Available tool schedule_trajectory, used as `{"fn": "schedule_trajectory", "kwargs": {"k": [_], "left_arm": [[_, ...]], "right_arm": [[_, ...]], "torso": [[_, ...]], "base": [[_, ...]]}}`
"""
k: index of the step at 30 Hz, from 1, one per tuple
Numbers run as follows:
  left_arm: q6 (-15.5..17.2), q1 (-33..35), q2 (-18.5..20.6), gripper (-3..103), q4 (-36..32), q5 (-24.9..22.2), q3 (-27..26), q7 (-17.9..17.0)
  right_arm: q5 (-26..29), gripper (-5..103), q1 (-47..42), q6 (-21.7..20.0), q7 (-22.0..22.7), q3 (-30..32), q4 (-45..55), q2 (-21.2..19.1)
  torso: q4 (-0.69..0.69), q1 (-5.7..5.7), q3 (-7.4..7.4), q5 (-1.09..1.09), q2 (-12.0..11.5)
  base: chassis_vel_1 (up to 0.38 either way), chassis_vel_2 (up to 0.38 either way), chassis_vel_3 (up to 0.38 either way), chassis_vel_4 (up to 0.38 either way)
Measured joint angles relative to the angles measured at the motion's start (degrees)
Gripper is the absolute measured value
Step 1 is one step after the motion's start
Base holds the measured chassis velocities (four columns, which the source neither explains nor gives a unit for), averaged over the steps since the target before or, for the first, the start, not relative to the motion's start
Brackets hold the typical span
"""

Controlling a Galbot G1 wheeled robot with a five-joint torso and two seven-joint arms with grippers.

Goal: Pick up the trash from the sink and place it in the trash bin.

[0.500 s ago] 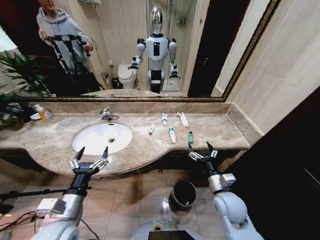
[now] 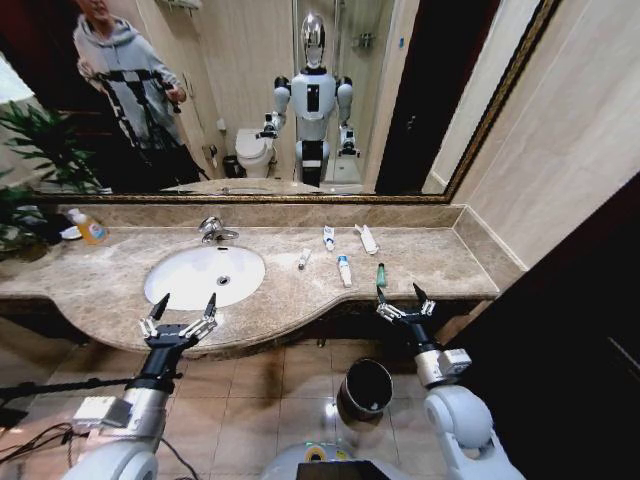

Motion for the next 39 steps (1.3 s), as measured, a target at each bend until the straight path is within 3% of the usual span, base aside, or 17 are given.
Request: {"fn": "schedule_trajectory", "kwargs": {"k": [6,10,16,22,27,39], "left_arm": [[0.0,0.0,0.0,100,0.0,0.0,0.0,0.0],[0.0,0.0,0.0,100,0.0,0.0,0.0,-0.01],[0.0,0.0,0.0,100,0.0,0.0,0.0,0.0],[0.0,0.0,0.0,100,0.0,0.0,0.0,0.0],[0.0,0.0,0.0,100,0.0,0.0,0.0,0.0],[0.0,0.0,0.0,100,0.0,0.0,0.0,0.0]], "right_arm": [[0.63,100,4.09,-0.98,0.5,-0.42,-4.69,-1.67],[1.18,100,10.77,-2.43,1.61,-2.42,-11.63,-4.92],[1.38,100,18.64,-4.96,3.38,-5.77,-18.35,-6.59],[0.62,100,27.36,-5.97,5.13,-9.35,-28.91,-5.11],[0.62,101,28.98,-7.19,5.57,-9.74,-31.52,-4.52],[0.4,71,29.36,-7.63,6.43,-8.72,-33.92,-4.46]], "torso": [[0.0,0.0,0.0,0.0,0.0],[0.01,0.0,0.0,0.01,0.0],[0.01,0.0,0.01,0.0,0.0],[0.01,0.01,0.01,0.01,-0.01],[0.01,0.01,0.01,0.01,-0.01],[0.0,0.0,0.0,0.0,0.0]], "base": [[0.0,0.0,0.0,0.0],[0.0,0.0,0.0,0.0],[0.0,0.0,0.0,0.0],[0.0,0.0,0.0,0.0],[0.0,0.0,0.0,0.0],[0.0,0.0,0.0,0.0]]}}
